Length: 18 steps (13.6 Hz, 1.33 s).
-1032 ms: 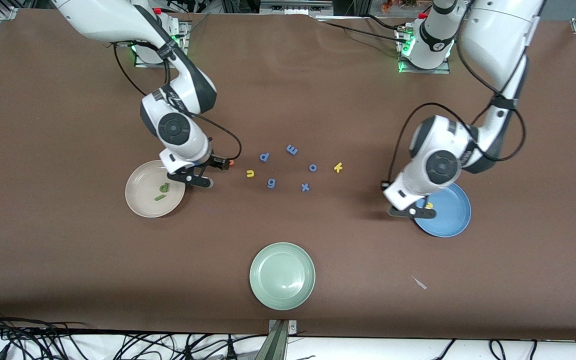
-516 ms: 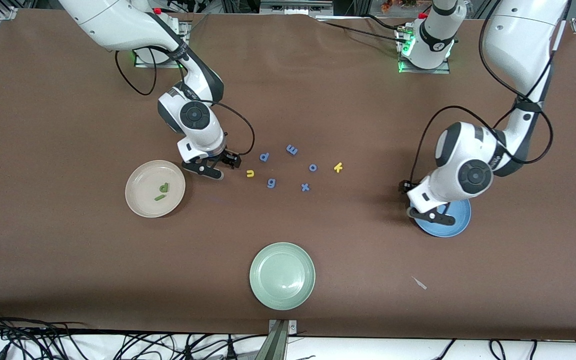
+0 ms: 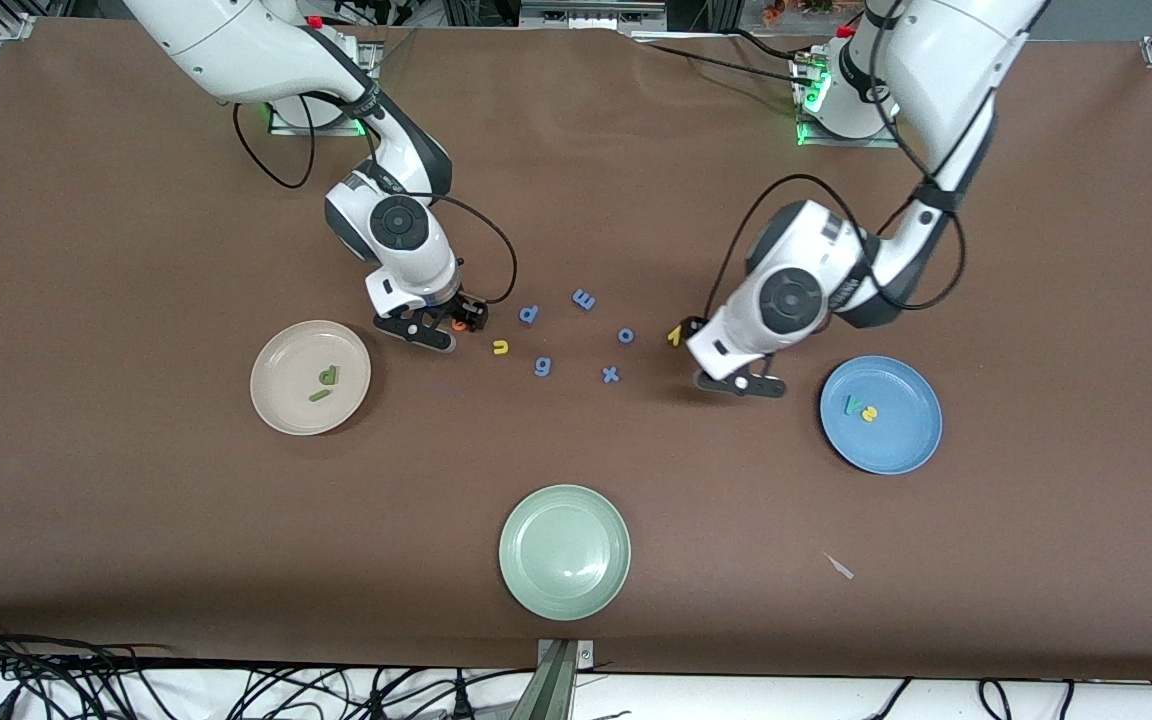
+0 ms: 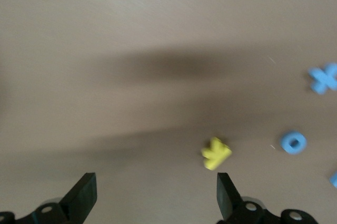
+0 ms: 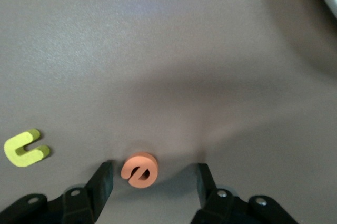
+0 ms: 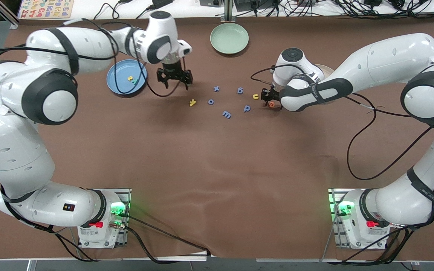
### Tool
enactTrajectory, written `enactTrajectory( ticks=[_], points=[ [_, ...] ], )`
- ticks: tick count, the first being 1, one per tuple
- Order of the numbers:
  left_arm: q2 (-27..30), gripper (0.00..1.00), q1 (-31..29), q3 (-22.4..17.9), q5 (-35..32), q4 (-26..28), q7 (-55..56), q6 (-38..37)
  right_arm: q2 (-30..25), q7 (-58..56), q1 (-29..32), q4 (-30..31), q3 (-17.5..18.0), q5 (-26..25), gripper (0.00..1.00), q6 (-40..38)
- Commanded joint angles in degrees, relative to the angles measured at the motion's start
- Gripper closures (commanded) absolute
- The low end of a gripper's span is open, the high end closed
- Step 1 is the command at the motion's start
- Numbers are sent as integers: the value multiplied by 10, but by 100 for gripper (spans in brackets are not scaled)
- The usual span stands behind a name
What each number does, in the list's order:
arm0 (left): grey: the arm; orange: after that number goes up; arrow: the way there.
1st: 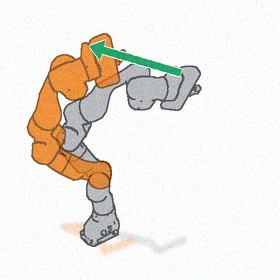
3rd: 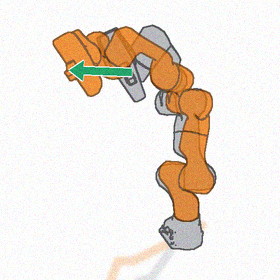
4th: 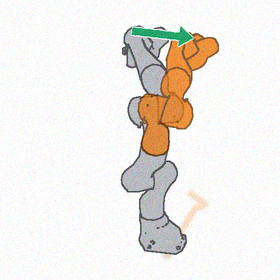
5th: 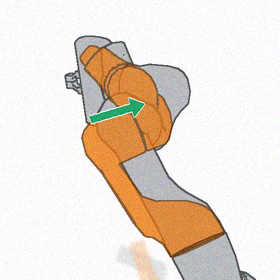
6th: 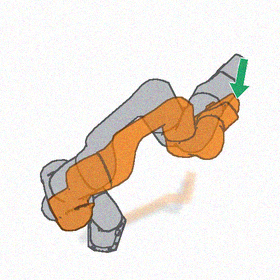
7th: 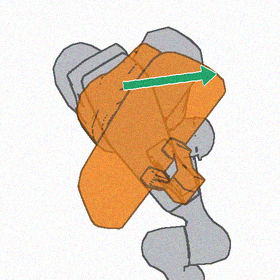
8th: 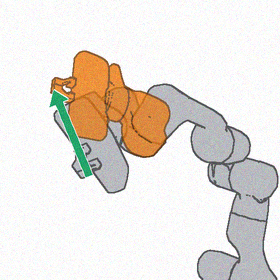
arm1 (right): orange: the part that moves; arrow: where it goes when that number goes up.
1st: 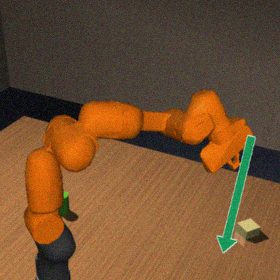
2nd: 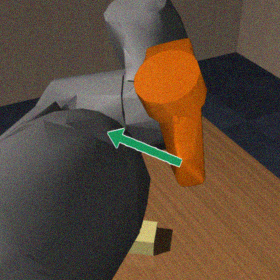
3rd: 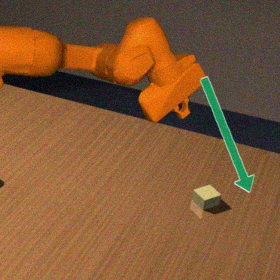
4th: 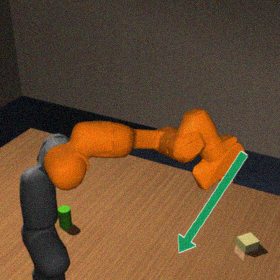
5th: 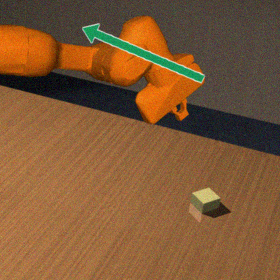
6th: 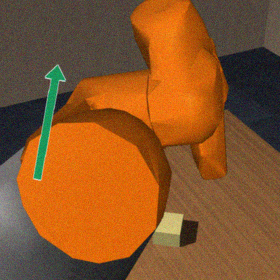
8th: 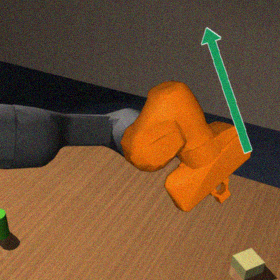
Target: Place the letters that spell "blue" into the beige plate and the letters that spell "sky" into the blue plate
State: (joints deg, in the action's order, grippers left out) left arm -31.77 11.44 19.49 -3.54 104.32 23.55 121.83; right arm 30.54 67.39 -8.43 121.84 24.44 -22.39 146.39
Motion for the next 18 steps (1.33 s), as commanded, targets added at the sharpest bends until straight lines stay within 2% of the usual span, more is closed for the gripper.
enactTrajectory(
  ticks=[1, 3, 4, 6, 7, 9, 12, 13, 14, 15, 16, 17, 18],
  points=[
    [-19, 0, 38, -2, -13, -4, -32, 1, 0, 14, 3, 9, 3, -13, 57, 13],
    [-21, 0, 46, -2, -13, -2, -157, 1, 0, 14, 3, 9, 3, -13, 76, 13],
    [-21, 0, 46, -2, -13, -4, -216, 2, 0, 13, 3, 8, 3, -13, 79, 12],
    [-22, 2, 45, -3, -17, -6, -280, 23, -10, -3, 3, 1, 3, -13, 79, 7],
    [-30, 2, 41, -2, -45, -4, -317, 44, -21, -24, 4, -5, 0, -12, 79, -7],
    [-43, 2, 39, -2, -83, -2, -329, 69, -33, -109, 6, -34, -4, -9, 79, -75],
    [-51, 5, 43, -3, -103, 3, -328, 84, -57, -272, 10, -52, -50, -6, 79, -125],
    [-53, 10, 45, -2, -103, 4, -328, 85, -65, -339, 10, -53, -72, -6, 78, -134],
    [-55, 21, 45, -2, -107, 4, -328, 84, -69, -394, 10, -56, -92, -6, 76, -135],
    [-55, 43, 46, -2, -112, 6, -328, 84, -69, -427, 11, -56, -107, -3, 74, -135],
    [-57, 60, 46, -2, -116, 6, -328, 84, -69, -436, 13, -56, -112, 8, 69, -134],
    [-61, 69, 46, -2, -116, 5, -328, 84, -69, -437, 13, -56, -112, 19, 62, -134],
    [-63, 74, 46, -2, -116, 5, -327, 85, -69, -438, 13, -56, -112, 20, 48, -133]
  ],
)
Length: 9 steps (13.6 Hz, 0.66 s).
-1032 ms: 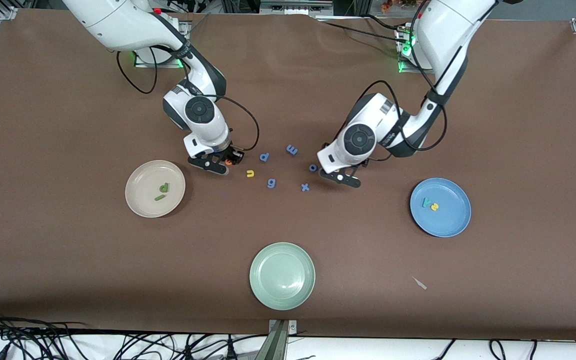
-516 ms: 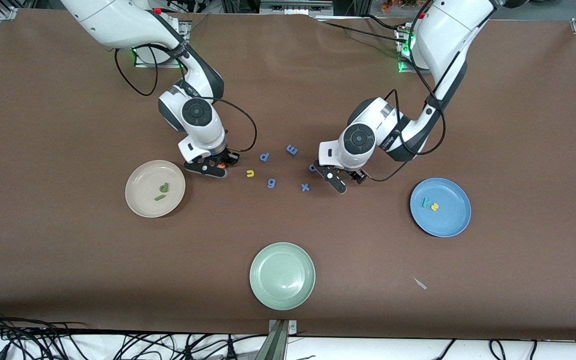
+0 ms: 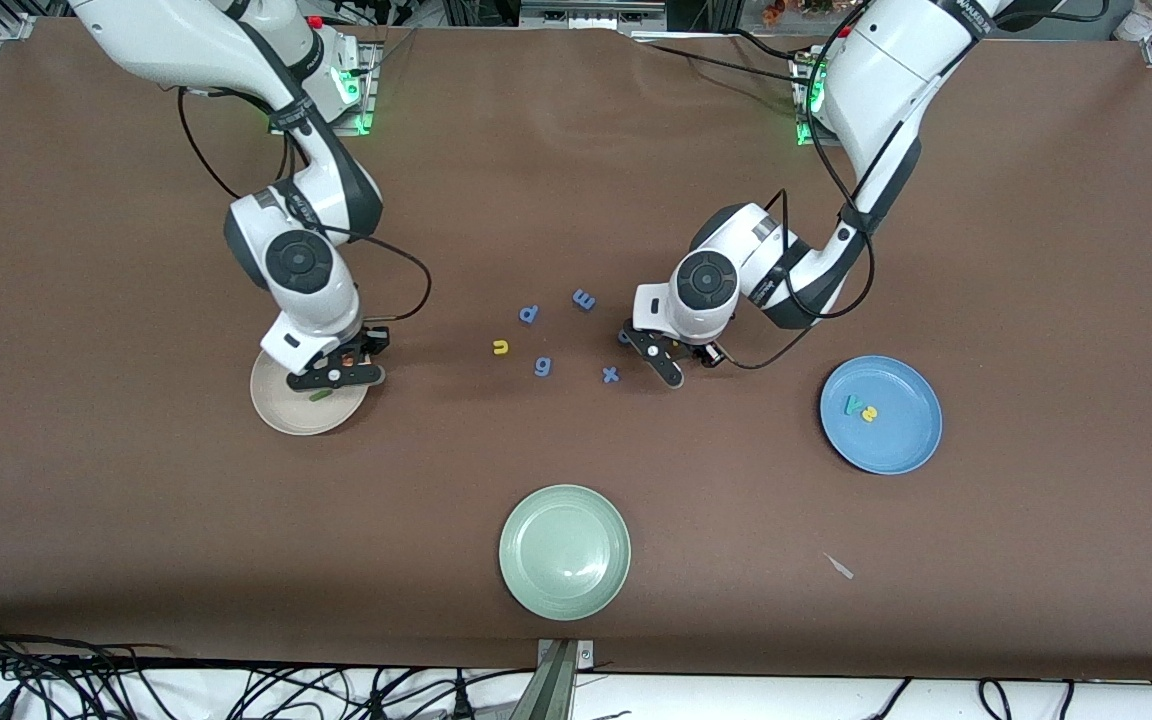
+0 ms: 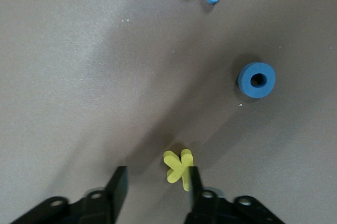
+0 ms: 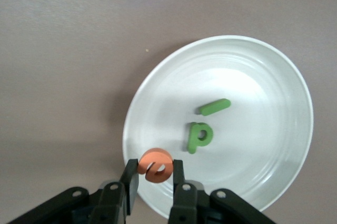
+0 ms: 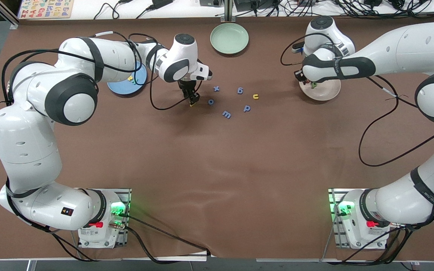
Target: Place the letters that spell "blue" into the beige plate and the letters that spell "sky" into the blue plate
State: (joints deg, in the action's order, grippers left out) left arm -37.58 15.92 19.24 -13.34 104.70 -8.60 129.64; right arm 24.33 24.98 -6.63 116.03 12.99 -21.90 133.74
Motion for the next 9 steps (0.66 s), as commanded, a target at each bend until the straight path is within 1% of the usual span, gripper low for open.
enactTrajectory(
  ticks=[1, 2, 3, 4, 5, 6, 7, 8, 9],
  points=[
    [-4, 84, 2, 1, -18, 2, -5, 6, -7, -14, -5, 2, 3, 15, 40, -7],
    [-3, 93, 1, 1, -18, 2, -5, 6, -7, -12, -5, 2, 3, 16, 24, -7],
    [-1, 98, 1, 1, -18, 1, -5, 6, -6, -7, -5, 2, 3, 16, 15, -7],
    [-1, 100, 1, 1, -18, 1, -5, 6, -6, -3, -5, 2, 5, 22, 15, -8],
    [-1, 100, 0, 1, -18, 1, -5, 5, -3, 28, -5, 2, 12, 46, 15, -7],
    [-1, 100, 0, 1, -18, 1, -5, 5, 4, 81, -5, -2, 34, 72, 15, -2],
    [0, 100, -1, 1, -18, 1, -5, 2, 25, 140, -6, -22, 55, 78, 15, -1],
    [4, 88, -1, 1, -18, 0, 0, -3, 37, 193, -8, -41, 73, 77, 15, -1],
    [6, 51, 0, 2, -18, 0, 2, -3, 49, 238, -8, -60, 91, 77, 15, -1]
  ],
)
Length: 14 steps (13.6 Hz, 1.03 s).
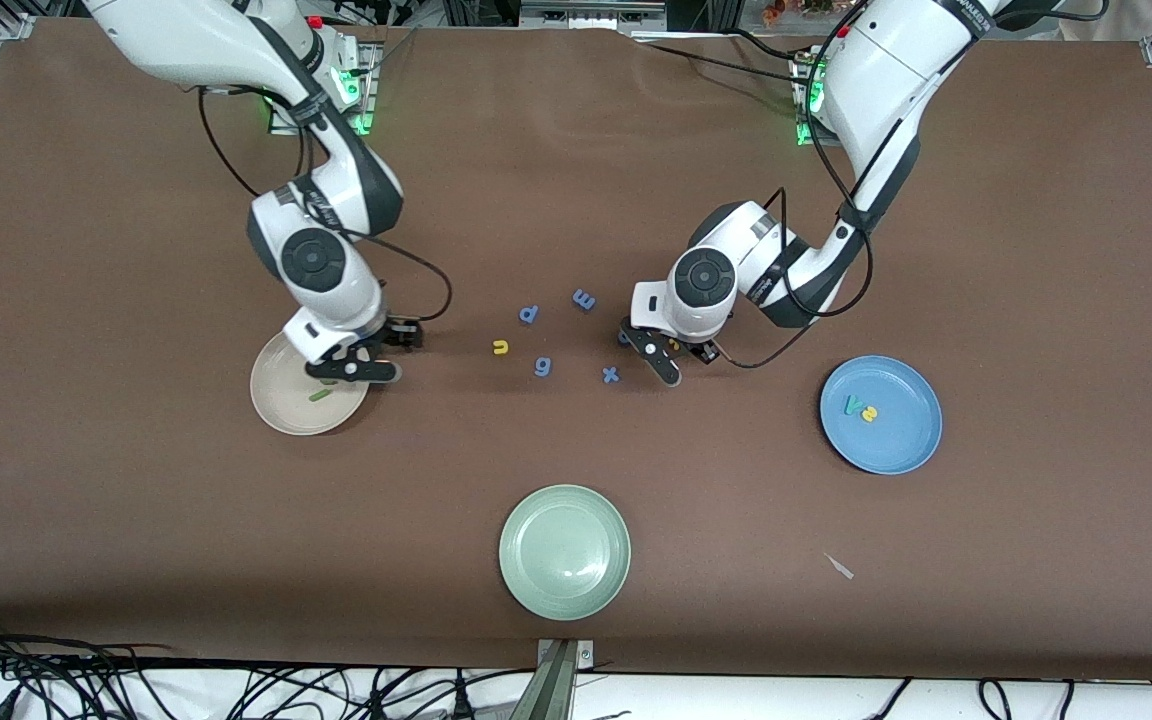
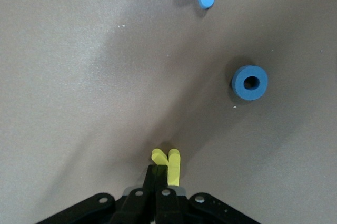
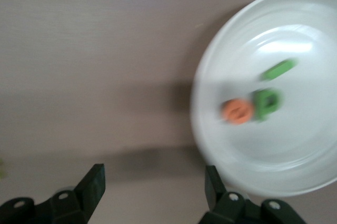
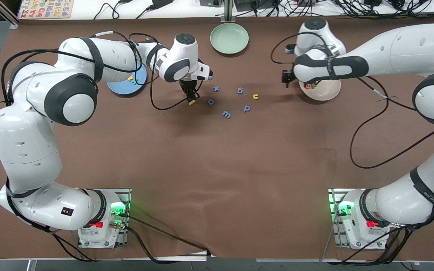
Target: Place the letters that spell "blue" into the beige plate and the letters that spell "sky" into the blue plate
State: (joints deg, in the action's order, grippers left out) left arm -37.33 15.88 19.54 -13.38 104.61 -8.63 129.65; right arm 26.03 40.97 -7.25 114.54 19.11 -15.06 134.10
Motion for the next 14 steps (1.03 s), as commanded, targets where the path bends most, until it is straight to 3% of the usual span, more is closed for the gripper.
enactTrajectory(
  ticks=[1, 3, 5, 8, 10, 12, 14],
  points=[
    [3, 20, 1, -1, -17, 1, 2, -3, 51, 121, -3, -62, 50, 5, 15, -4],
    [2, 12, 1, 0, -17, 1, -6, 0, 79, 174, -18, -94, 72, -18, 15, -3],
    [2, 12, 6, 0, -17, 2, -6, 1, 108, 211, -44, -115, 73, -43, 15, 16],
    [-2, 14, 17, -1, -17, 2, -3, 3, 145, 285, -68, -117, 73, -144, 16, 51],
    [-5, 16, 28, -2, -23, 3, 1, 4, 152, 307, -70, -115, 73, -166, 17, 53],
    [-6, 39, 25, -2, -53, 3, -2, 4, 151, 307, -69, -111, 73, -170, 25, 53],
    [-7, 71, 25, -2, -53, 3, -2, 4, 151, 304, -69, -110, 73, -170, 45, 53]
  ],
)
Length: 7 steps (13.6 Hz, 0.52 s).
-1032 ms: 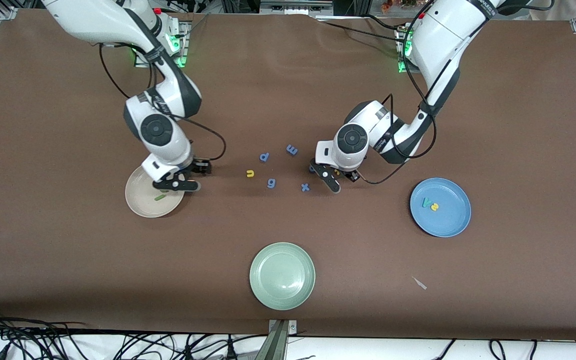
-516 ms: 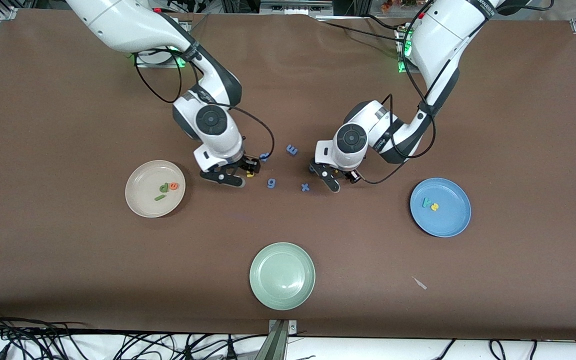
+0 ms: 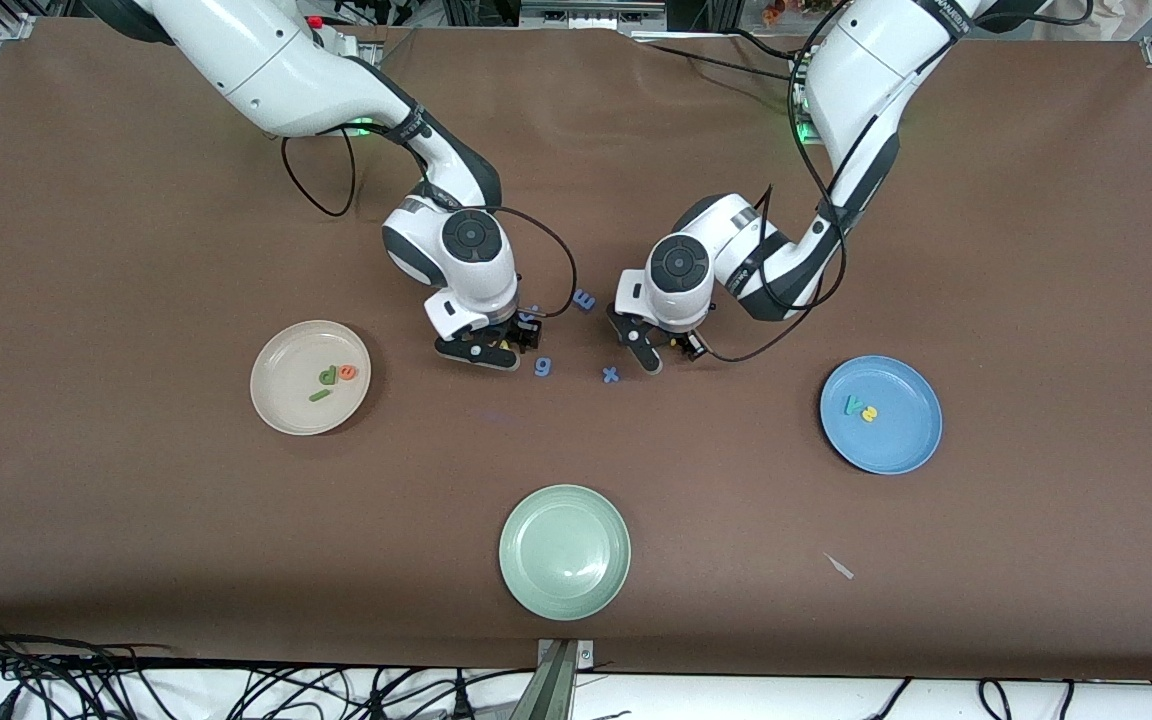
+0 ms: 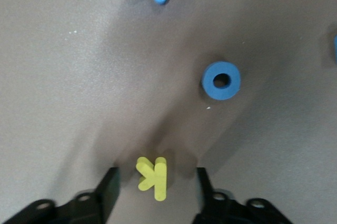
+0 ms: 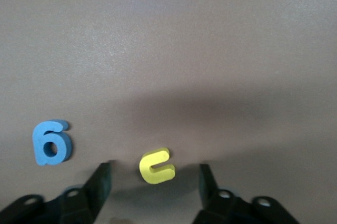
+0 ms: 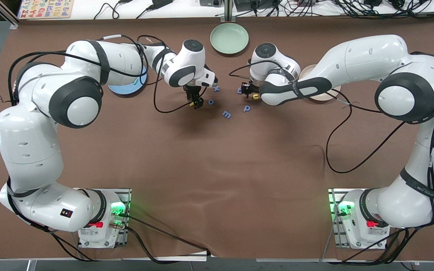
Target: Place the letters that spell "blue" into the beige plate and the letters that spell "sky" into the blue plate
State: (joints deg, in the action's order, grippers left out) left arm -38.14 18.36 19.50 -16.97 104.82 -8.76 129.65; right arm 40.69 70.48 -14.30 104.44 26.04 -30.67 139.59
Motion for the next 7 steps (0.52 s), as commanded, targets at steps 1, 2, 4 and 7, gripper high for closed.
enactTrajectory(
  ticks=[1, 2, 4, 7],
  points=[
    [1, 79, 0, -2, -18, 1, 0, 4, 4, 8, 2, -9, 3, -14, 53, -2],
    [-3, 80, 1, -2, -18, 1, 0, 5, 4, 8, 2, -8, 3, -14, 57, -2],
    [-5, 83, 0, -2, -18, 1, 0, 5, 2, 4, 2, -5, 2, -14, 66, -3],
    [9, 88, -5, -2, -18, -2, -5, -6, -21, -52, 5, -5, -7, -7, 72, -20]
  ],
)
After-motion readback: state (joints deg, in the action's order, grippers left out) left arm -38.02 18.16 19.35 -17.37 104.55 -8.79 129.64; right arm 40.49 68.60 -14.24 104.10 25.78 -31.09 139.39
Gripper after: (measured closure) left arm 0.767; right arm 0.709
